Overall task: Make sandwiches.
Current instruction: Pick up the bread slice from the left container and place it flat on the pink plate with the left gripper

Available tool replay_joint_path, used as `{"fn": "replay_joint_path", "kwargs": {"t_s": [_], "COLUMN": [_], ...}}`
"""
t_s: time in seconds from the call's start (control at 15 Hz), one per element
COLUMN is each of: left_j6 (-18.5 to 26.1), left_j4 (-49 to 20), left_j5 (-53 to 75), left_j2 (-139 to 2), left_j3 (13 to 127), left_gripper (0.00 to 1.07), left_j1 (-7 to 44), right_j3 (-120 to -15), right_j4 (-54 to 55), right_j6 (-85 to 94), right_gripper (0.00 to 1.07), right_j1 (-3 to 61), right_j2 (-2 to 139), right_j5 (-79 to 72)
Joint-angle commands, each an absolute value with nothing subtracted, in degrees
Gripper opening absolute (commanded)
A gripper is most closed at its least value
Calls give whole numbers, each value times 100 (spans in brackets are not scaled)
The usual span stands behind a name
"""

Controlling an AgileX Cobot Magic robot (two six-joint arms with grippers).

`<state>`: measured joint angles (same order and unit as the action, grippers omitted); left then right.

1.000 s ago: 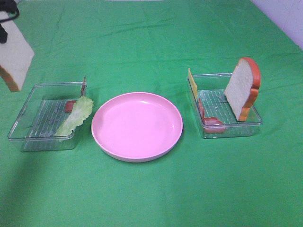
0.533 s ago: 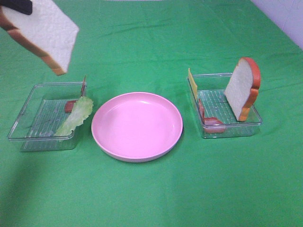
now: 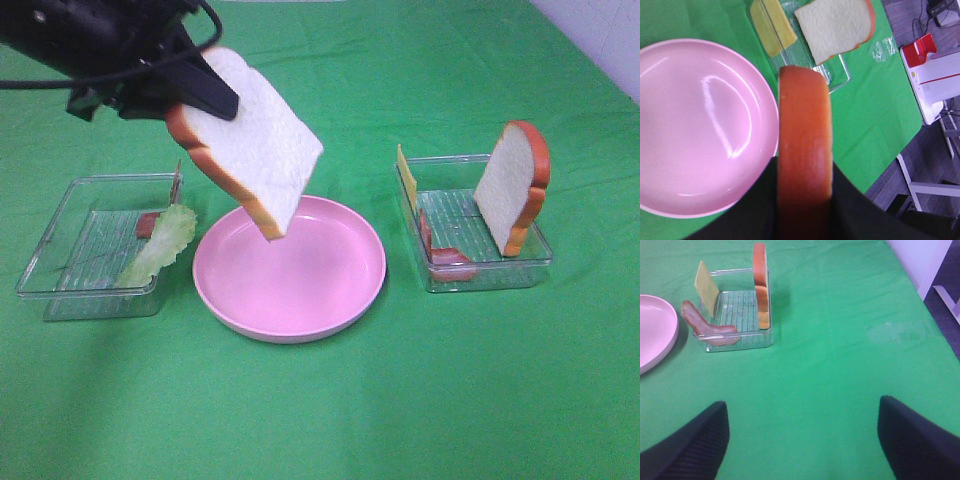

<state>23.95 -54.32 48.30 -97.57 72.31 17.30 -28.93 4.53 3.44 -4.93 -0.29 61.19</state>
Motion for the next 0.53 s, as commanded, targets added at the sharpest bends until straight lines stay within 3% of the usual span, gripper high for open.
{"fn": "replay_joint_path", "kwargs": {"t_s": [0.07,0.27,0.53], "left_j6": [2429,2429,2429], "left_j4": [-5592,-5999,-6217], "left_j5": [4458,3638,3501], "left_j2": [-10141,-10892,-11362], "left_j3": [7248,7248,7271], "left_gripper": [0,0,0], "left_j1": [1982,2355,2429], "right_j3": [-2888,-2888,-2888], "right_j4": [464,464,476], "right_j6": [413,413,413], "right_gripper": [77,77,77], "right_j1": [-527,-527,-527], "right_j2": [-103,-103,-103], "right_j5": [6073,6073,6073]}}
